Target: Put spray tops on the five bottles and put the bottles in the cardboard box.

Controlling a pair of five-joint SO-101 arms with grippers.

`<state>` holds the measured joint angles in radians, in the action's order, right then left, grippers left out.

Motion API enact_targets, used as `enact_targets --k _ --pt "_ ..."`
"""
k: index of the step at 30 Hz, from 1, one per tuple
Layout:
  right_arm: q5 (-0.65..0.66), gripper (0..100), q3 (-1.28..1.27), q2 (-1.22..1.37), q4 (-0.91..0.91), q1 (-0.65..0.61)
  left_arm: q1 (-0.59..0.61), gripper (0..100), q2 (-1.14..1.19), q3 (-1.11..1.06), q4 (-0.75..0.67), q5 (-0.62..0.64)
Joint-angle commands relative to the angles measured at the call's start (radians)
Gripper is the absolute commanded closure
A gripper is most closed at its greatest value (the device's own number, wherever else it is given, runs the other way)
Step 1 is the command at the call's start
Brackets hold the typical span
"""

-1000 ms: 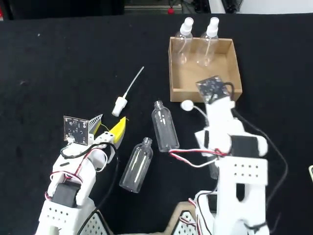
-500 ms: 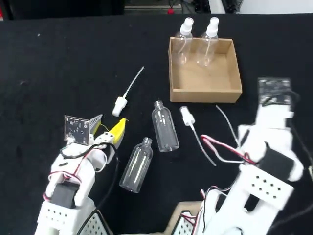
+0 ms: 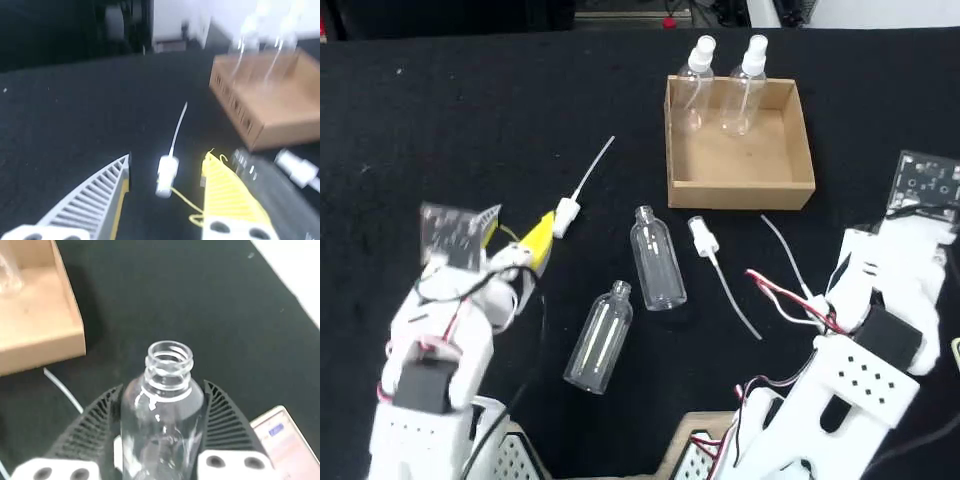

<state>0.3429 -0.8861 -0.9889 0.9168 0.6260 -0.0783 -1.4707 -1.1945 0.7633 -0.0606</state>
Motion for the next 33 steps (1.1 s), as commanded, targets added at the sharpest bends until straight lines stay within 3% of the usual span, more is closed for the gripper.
enact_targets --k 1,7,13,16,19,33 --pt "0.000 87.1 -0.024 -0.030 -0.031 0.011 0.012 77 0.387 0.309 0.094 -0.140" --pt "-0.008 87.1 -0.030 -0.030 -0.031 0.012 0.012 77 0.793 0.573 0.221 -0.235" --pt "-0.008 87.1 -0.030 -0.030 -0.028 0.008 0.053 77 1.071 0.677 0.121 -0.238" --pt "-0.008 87.1 -0.030 -0.030 -0.028 0.012 0.079 77 1.175 0.717 0.083 -0.328" --pt "-0.008 87.1 -0.030 -0.030 -0.026 0.014 0.090 76 1.254 0.748 0.086 -0.385" --pt "-0.008 87.1 -0.068 -0.031 -0.031 0.009 0.004 76 1.405 0.808 0.075 -0.384"
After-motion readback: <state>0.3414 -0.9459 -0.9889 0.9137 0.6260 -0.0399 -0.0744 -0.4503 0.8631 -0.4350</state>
